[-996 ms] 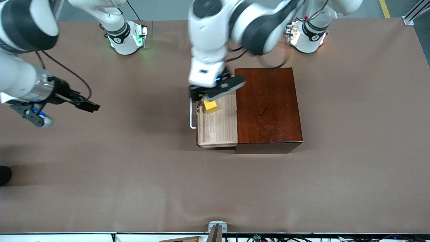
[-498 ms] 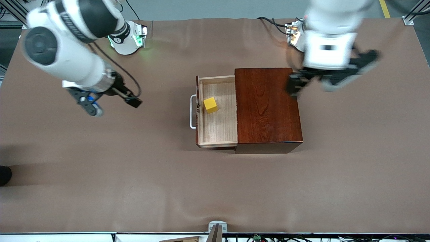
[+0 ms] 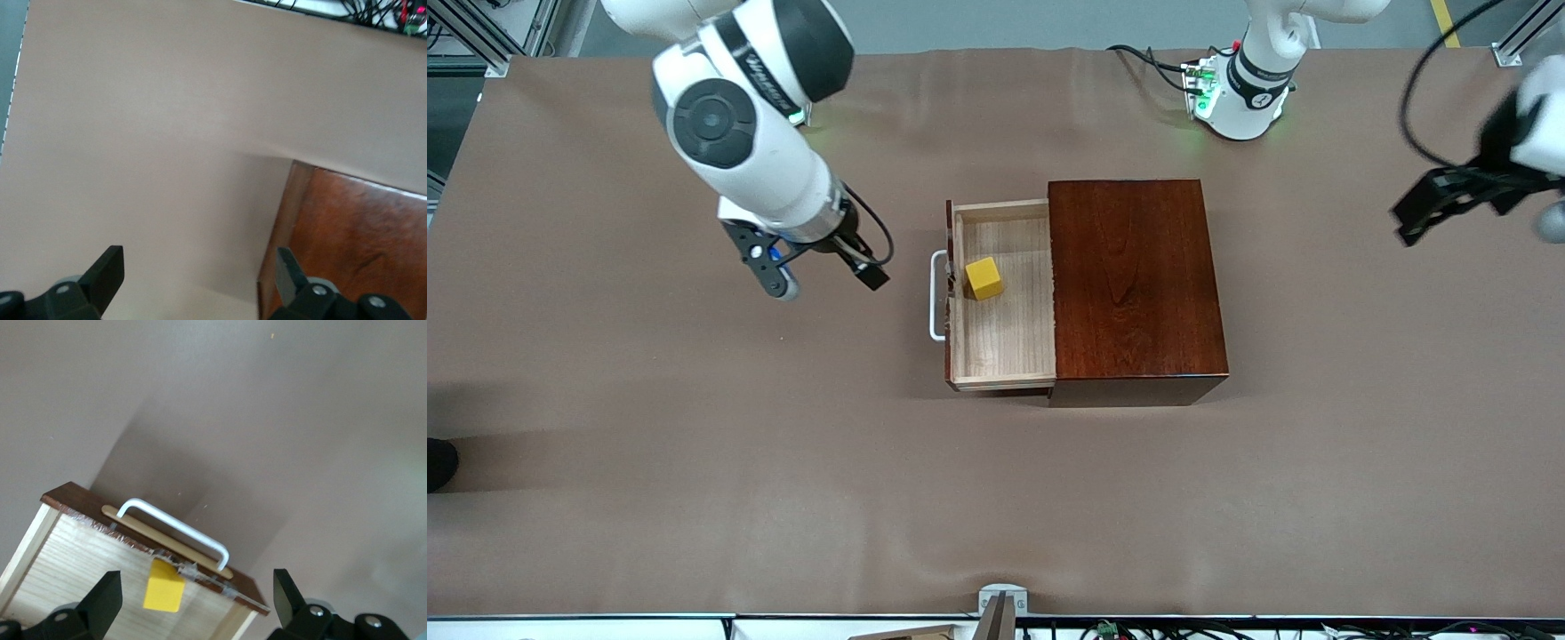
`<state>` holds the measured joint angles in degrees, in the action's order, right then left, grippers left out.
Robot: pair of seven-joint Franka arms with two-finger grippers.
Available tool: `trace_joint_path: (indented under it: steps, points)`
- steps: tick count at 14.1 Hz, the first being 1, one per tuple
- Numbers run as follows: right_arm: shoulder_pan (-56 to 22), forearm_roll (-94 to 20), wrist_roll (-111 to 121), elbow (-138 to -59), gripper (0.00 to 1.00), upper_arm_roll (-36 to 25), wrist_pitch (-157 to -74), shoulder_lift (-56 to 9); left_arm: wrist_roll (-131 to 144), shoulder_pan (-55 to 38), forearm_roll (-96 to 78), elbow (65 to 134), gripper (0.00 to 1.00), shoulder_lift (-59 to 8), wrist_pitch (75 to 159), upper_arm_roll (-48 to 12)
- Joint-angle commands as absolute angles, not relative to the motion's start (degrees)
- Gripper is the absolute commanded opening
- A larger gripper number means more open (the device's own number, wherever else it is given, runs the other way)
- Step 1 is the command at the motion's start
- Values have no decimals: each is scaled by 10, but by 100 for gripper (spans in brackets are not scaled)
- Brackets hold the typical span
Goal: Open drawer, take yellow block, close drawer
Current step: 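Lower the right gripper into the drawer and grasp the yellow cube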
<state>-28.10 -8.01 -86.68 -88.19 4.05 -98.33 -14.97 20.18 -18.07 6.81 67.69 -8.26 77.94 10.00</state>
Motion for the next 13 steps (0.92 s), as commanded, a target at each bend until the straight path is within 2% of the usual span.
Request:
trace_joint_path:
  steps: [1,4,8,11,13]
  points:
    - [-329,-79,-952,-872,100,34,-1016,-179,108,-121,40,736,100,-39,781,90]
    - [-367,-77,-1036,-872,100,34,-1068,-210,-1,-82,40,776,100,-11,782,88]
    - [-405,-75,-1111,-872,100,33,-1120,-249,-5,-18,40,822,100,27,787,20]
    - [-413,-56,-1127,-872,100,33,-1156,-270,-7,-16,40,871,100,68,802,19]
    - [-415,-44,-1127,-872,100,33,-1168,-289,-11,-15,40,867,100,67,801,22]
